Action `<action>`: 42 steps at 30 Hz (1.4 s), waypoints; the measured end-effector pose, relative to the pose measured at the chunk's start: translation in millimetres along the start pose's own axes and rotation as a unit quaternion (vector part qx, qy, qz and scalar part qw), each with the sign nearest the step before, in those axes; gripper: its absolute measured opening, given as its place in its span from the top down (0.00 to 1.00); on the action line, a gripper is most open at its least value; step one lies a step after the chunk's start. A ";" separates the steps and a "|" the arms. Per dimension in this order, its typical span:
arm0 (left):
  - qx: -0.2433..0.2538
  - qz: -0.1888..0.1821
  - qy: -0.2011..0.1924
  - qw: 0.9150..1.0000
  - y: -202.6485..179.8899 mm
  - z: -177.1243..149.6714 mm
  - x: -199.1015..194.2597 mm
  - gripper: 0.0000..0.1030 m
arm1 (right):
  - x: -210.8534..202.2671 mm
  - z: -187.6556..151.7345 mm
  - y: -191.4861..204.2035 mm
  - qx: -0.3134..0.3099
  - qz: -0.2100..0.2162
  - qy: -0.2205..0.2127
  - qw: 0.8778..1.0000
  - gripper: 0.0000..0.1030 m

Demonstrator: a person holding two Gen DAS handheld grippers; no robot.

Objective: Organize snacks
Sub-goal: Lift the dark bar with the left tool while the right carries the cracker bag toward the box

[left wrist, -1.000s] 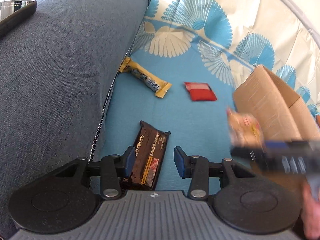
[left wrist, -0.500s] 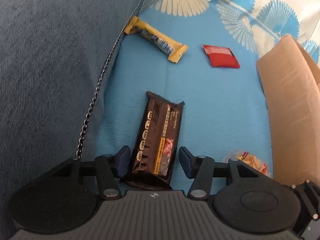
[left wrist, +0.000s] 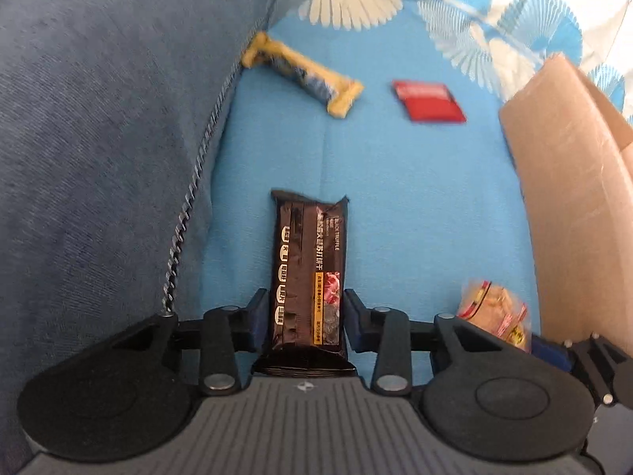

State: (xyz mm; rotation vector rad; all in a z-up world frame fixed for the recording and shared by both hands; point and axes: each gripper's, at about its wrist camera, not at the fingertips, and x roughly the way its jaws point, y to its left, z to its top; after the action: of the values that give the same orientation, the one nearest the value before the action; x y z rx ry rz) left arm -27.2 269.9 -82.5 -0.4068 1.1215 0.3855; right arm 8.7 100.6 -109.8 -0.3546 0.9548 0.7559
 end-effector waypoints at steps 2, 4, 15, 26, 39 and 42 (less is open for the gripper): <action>0.004 0.004 0.002 1.000 -1.6 0.3 0.4 0.58 | -0.2 1.0 0.7 -0.001 0.001 -0.002 1.000 0.24; 0.014 0.011 0.001 1.000 -5.7 -0.5 1.2 0.57 | -1.3 1.8 0.7 -0.005 0.001 -0.006 1.000 0.24; 0.028 0.021 -0.002 0.999 -9.6 -2.8 3.1 0.58 | 4.0 1.9 0.9 -0.007 0.001 -0.003 1.000 0.29; 0.034 -0.006 -0.057 0.998 -7.2 -14.9 -20.5 0.59 | -30.8 12.0 8.1 -0.028 -0.006 -0.061 0.998 0.45; 0.052 -0.038 -0.141 0.988 -12.5 -36.3 -58.3 0.59 | -87.8 14.9 -1.2 -0.027 -0.017 -0.141 0.989 0.45; 0.062 -0.045 -0.158 0.984 -18.0 -41.5 -64.1 0.59 | -106.2 14.4 -9.2 -0.021 -0.023 -0.166 0.986 0.45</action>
State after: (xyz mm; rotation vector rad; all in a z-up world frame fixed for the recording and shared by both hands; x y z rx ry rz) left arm -75.4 227.8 -37.1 -0.2746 0.8086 0.2868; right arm -13.5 57.8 -13.5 -0.2754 0.6147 0.7667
